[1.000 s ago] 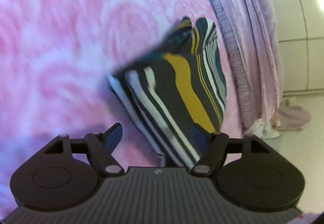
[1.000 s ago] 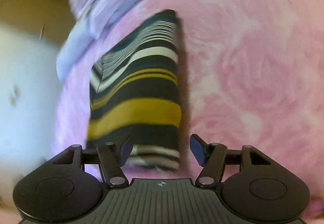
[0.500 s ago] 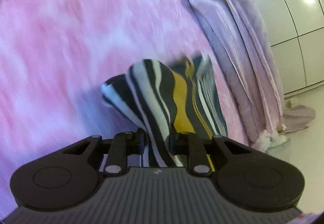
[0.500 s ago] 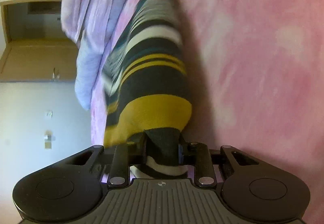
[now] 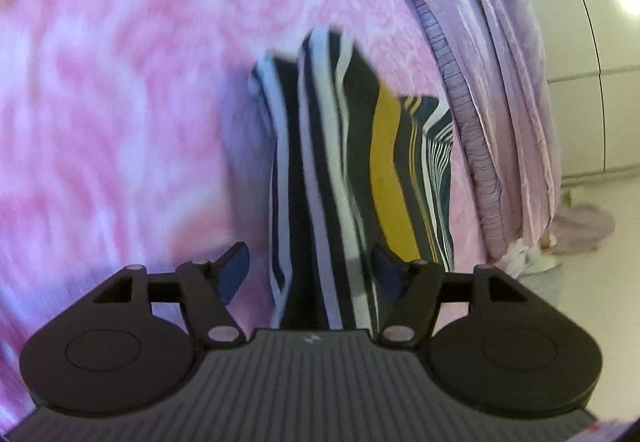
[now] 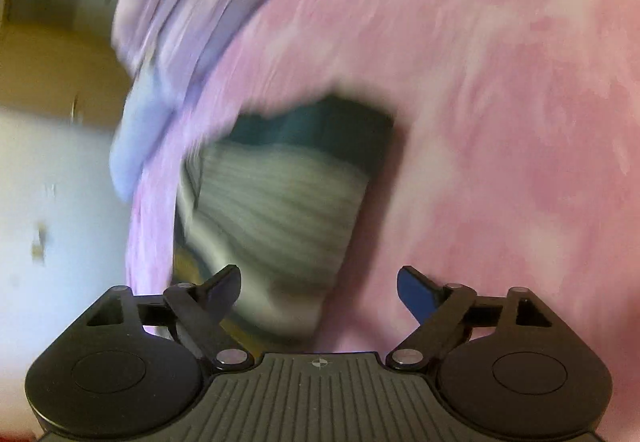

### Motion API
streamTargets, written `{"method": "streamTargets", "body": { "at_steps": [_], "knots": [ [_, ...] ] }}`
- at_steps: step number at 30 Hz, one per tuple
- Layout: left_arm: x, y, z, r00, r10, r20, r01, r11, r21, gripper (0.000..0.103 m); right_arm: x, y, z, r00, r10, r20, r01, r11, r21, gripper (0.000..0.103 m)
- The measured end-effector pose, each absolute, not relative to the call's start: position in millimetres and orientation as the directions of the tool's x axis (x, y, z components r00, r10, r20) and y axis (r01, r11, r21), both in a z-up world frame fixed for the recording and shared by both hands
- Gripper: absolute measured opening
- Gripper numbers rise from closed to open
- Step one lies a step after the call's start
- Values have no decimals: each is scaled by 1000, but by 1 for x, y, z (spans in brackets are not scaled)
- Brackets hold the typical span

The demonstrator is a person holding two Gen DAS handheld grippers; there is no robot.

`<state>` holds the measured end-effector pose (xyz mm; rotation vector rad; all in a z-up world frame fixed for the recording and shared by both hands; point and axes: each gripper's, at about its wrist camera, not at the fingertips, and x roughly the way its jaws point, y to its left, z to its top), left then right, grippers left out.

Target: Fold large clothes

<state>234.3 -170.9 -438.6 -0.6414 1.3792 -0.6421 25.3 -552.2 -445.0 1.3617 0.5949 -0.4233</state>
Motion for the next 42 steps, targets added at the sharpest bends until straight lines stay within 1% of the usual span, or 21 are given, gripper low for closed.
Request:
{"method": "streamTargets", "body": {
  "at_steps": [2, 3, 4, 5, 6, 9, 12, 14, 16, 18, 20, 22, 23, 24, 29, 32, 34, 35, 36, 40, 42],
  "knots": [
    [224, -172, -449, 78, -748, -659, -10, 660, -751, 61, 36, -575, -467, 804, 98, -586, 583, 60, 810, 84],
    [221, -172, -451, 92, -753, -652, -20, 653, -757, 48, 44, -582, -483, 818, 118, -563, 568, -6, 823, 83],
    [221, -175, -451, 101, -760, -642, -13, 644, -765, 39, 41, -583, -488, 831, 104, -546, 552, -29, 834, 83],
    [224, -176, -450, 102, -760, -642, 2, 646, -764, 31, 41, -582, -486, 846, 94, -525, 528, -18, 849, 59],
    [226, -177, -447, 112, -756, -644, 19, 650, -760, 23, 47, -577, -486, 839, 108, -533, 535, 18, 845, 27],
    [246, -173, -440, 131, -735, -666, 64, 676, -734, 19, 36, -554, -480, 836, 46, -547, 548, -16, 836, 21],
    [276, -156, -432, 205, -700, -684, 80, 708, -701, 18, 26, -521, -472, 814, 76, -576, 580, -39, 814, 20],
    [295, -151, -428, 220, -675, -704, 110, 735, -669, 18, 22, -500, -468, 801, 143, -581, 592, -42, 805, 21],
    [309, -156, -425, 165, -665, -729, 170, 747, -643, 20, 19, -497, -461, 783, 193, -591, 606, -27, 795, 31],
    [313, -159, -420, 129, -650, -749, 223, 755, -617, 32, 9, -507, -448, 741, 216, -636, 644, 41, 764, 58],
    [316, -155, -414, 125, -644, -755, 250, 757, -604, 41, 6, -525, -428, 690, 185, -700, 670, 202, 714, 73],
    [318, -149, -409, 137, -653, -745, 252, 750, -611, 54, 7, -540, -412, 693, 131, -709, 624, 383, 681, 80],
    [320, -147, -409, 136, -662, -737, 254, 743, -619, 65, 13, -550, -409, 698, 129, -704, 591, 450, 669, 83],
    [321, -147, -411, 128, -671, -730, 258, 733, -629, 69, 24, -562, -411, 709, 160, -686, 538, 506, 674, 85],
    [333, -167, -428, 64, -700, -711, 291, 695, -658, 69, 66, -592, -457, 681, 362, -636, 409, 532, 741, 85],
    [343, -179, -438, 38, -713, -700, 329, 670, -665, 69, 92, -599, -473, 677, 455, -579, 307, 540, 784, 84],
    [348, -181, -442, 30, -739, -673, 325, 644, -692, 69, 100, -601, -479, 673, 479, -563, 280, 540, 794, 73],
    [350, -184, -444, 23, -746, -665, 325, 635, -701, 69, 103, -602, -482, 673, 486, -558, 280, 531, 800, 57],
    [352, -187, -446, 17, -750, -661, 332, 628, -704, 69, 107, -603, -487, 669, 496, -553, 284, 517, 807, 48],
    [356, -205, -448, 1, -753, -658, 386, 607, -695, 61, 113, -598, -490, 681, 520, -515, 268, 478, 836, 46],
    [355, -209, -448, 0, -755, -656, 400, 601, -692, 49, 115, -593, -491, 693, 512, -508, 263, 477, 839, 45]
  ]
}}
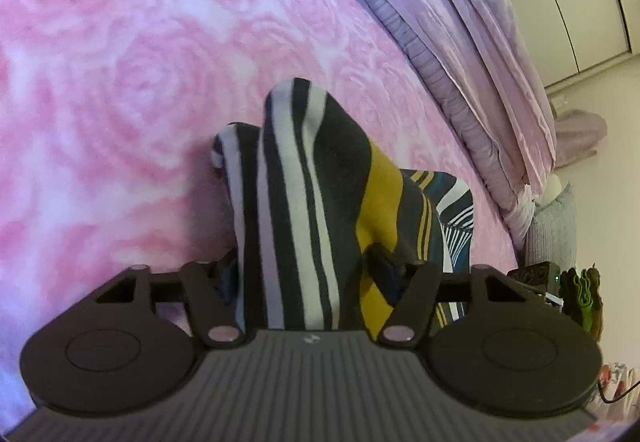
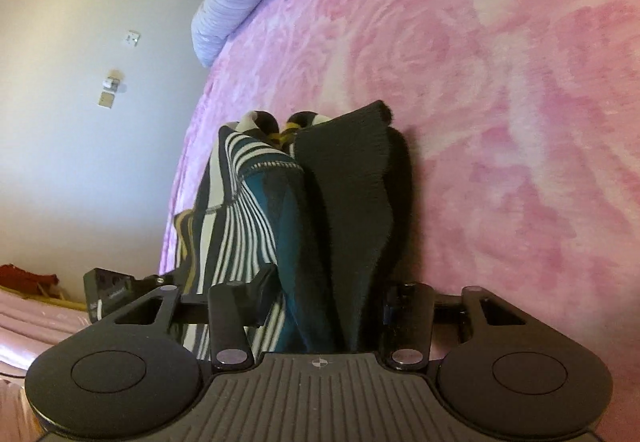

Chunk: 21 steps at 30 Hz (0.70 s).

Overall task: Fold large clothes
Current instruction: 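Carry the sweater bundle with both grippers to the clothes stack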

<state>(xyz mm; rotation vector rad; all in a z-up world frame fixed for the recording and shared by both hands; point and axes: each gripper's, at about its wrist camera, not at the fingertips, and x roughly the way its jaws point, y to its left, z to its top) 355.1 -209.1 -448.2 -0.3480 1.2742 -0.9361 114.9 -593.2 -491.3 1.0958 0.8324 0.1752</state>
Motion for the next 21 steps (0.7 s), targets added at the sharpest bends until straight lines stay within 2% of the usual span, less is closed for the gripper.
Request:
{"method": "streamTargets", "body": {
  "at_steps": [1, 2, 3, 5, 13, 21],
  "knots": [
    [355, -212, -448, 3, -755, -656, 406, 601, -689, 45, 116, -591, -489, 697, 500, -514, 265, 486, 833, 40],
    [352, -212, -444, 12, -756, -655, 418, 599, -683, 37, 115, -588, -488, 699, 500, -512, 267, 482, 835, 25],
    [349, -211, -440, 25, -754, -657, 435, 600, -672, 32, 114, -585, -487, 705, 490, -513, 276, 477, 835, 22],
    [339, -212, -429, 59, -741, -669, 473, 610, -635, 27, 106, -576, -476, 721, 449, -527, 281, 506, 816, 19],
    [293, -216, -382, 90, -763, -640, 562, 570, -600, 22, 30, -551, -419, 814, 342, -470, 276, 483, 831, 17],
    [221, -247, -327, -58, -769, -637, 614, 475, -630, 21, -87, -532, -343, 849, 165, -502, 408, 399, 821, 17]
  ]
}}
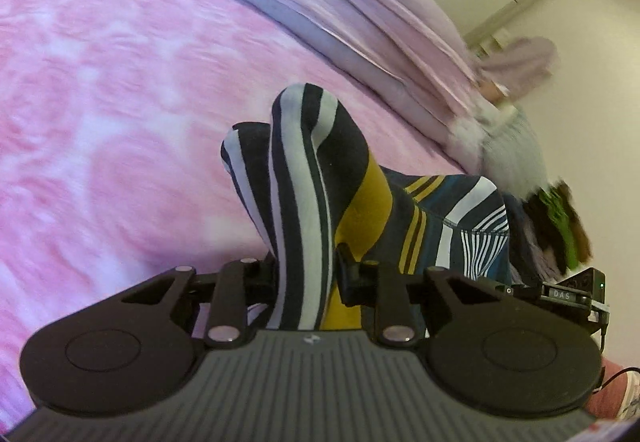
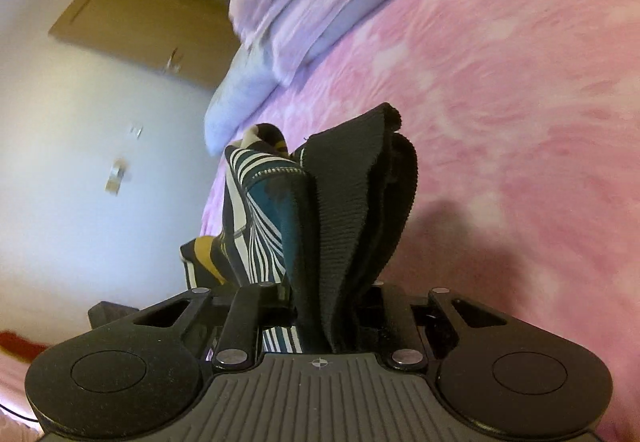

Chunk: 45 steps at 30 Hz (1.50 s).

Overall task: Fold large clothes
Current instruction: 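Carry the sweater bundle with both grippers to the clothes stack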

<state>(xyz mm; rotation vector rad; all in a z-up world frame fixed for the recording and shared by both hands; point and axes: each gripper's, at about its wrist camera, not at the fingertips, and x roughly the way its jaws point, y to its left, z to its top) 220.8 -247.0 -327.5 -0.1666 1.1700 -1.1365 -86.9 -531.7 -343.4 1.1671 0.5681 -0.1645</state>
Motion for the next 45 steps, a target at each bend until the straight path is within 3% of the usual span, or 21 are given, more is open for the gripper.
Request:
{"method": "streamTargets", "body": {
  "at_steps": [9, 20, 26, 33, 40, 45],
  "knots": [
    [138, -326, -228, -280, -759, -588, 736, 223, -639, 21, -234, -482, -222, 834, -192, -517, 551, 274, 788, 17],
    [13, -489, -115, -433, -760, -484, 800, -77, -595, 21, -367, -524, -108, 758, -526, -385, 568, 242, 787, 17],
    [-85, -606, -90, -420, -801, -427, 800, -103, -592, 21, -461, -638, -70, 754, -551, -359, 571, 278, 773, 17],
    [-204, -761, -61, -414, -828, -377, 750, -76, -658, 21, -574, -817, -11, 745, -537, -395, 617, 331, 714, 17],
    [-264, -897, -3, -392, -863, -319, 761, -110, -639, 20, -630, -962, 48, 744, -576, -340, 611, 378, 696, 17],
    [-281, -967, 8, -375, -862, -341, 783, -97, -615, 21, -640, -1040, 46, 749, -569, -338, 596, 358, 719, 17]
  ]
}}
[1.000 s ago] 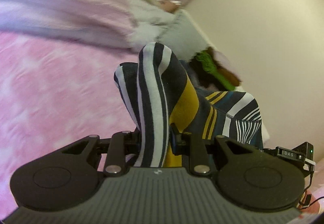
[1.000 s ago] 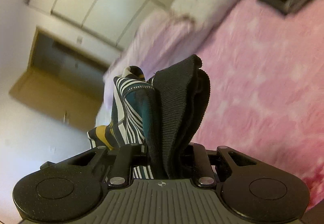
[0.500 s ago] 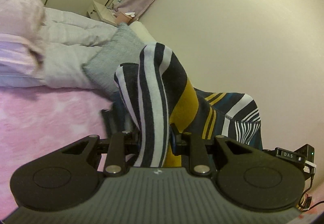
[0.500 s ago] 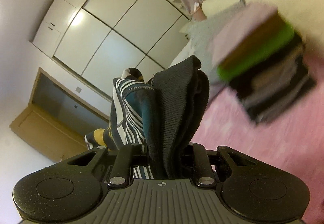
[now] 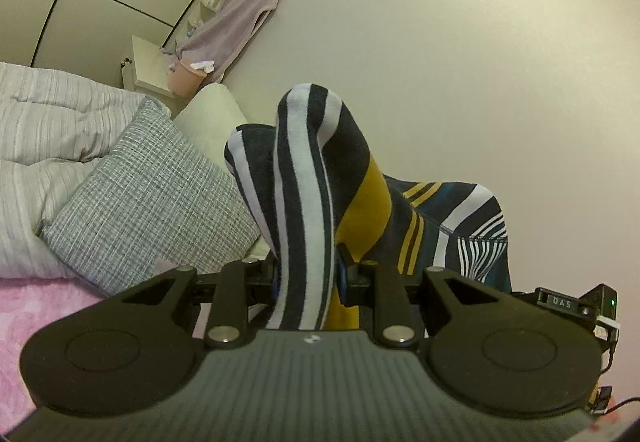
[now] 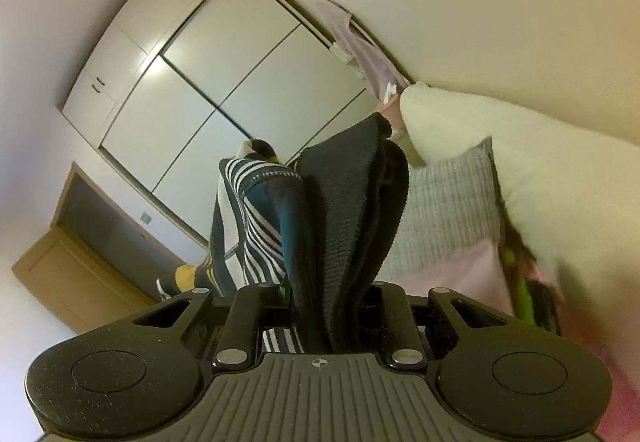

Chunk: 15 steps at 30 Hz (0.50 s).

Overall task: Fold large clothes
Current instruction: 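Carry the sweater bundle with both grippers to the clothes stack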

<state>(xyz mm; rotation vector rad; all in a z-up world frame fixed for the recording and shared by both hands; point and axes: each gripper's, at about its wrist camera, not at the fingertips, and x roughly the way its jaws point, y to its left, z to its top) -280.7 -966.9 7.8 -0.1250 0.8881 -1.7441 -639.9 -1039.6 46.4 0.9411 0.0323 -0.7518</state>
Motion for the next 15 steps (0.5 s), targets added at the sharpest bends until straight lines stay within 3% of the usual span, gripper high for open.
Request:
{"method": "streamTargets", "body": {
  "at_steps": [9, 15],
  "knots": [
    [-271, -1021, -50, -362, -787, -500, 768, 52, -638, 21, -640, -1132, -21, 741, -470, -480, 626, 224, 748, 17],
    [-264, -1056, -113, -326, -724, -608, 764, 177, -620, 25, -627, -1174, -89, 654, -441, -615, 728, 142, 671, 22]
  ]
}}
